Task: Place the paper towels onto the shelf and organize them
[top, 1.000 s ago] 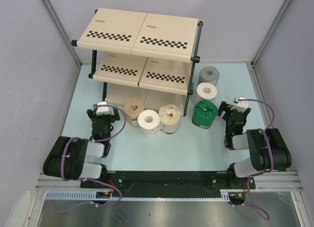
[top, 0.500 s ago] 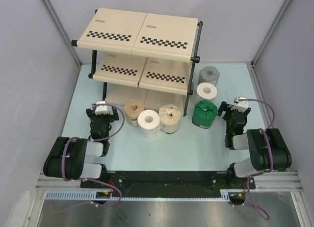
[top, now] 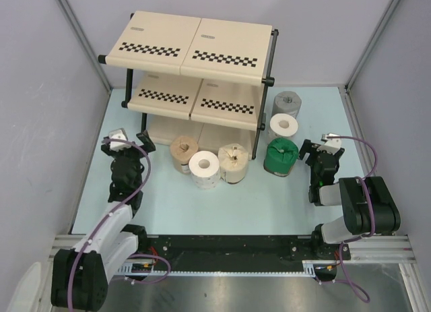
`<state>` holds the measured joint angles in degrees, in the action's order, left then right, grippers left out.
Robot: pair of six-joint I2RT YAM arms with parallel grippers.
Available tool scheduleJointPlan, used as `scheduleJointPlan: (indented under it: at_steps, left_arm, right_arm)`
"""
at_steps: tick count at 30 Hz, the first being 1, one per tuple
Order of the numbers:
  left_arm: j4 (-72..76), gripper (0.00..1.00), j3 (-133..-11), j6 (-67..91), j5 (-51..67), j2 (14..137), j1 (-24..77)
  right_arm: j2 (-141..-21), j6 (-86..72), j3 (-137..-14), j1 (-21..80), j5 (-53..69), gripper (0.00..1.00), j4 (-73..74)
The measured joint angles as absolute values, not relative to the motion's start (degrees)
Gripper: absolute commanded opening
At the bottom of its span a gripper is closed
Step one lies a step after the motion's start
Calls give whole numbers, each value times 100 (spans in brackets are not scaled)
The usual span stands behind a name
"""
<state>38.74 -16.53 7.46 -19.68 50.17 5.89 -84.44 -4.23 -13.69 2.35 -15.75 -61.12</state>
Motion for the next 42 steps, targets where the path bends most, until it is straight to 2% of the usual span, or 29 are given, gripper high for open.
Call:
scheduleJointPlan:
  at_steps: [10, 14, 19, 21, 24, 32, 38, 42]
  left_arm:
    - [1439, 100, -2410, 2309, -1852, 4890, 598]
    - [967, 100, -2526, 2624, -1927, 4890, 598]
    - [569, 100, -2543, 2764, -1927, 4958, 598]
    - [432, 100, -2576, 2810, -1911, 5015, 598]
    - [272, 100, -2679, 2818, -1885, 5087, 598]
    - [71, 100, -2864, 2849, -1769, 5124, 598]
    - [-126, 100, -2880, 2853, -1485, 5118, 598]
    - [-464, 100, -3256, 2856, -1164, 5269, 598]
  right_arm:
    - [-8444, -423, -1369, 235, -1564, 100, -6112]
    - [-8444, -423, -1369, 239, -1594, 100, -6114]
    - [-8361, -370, -1374, 508, -2012, 100, -6064]
    - [-8158, -309, -1441, 821, -2622, 100, -5771]
    - [-7481, -270, -1806, 1149, -3282, 100, -4873]
    - [-5264, -1363, -2659, 1028, -3507, 100, -2561]
    - [-4866, -2053, -3089, 644, -2945, 100, -661]
    - [-4753, -2416, -3105, -56, -2327, 100, 318]
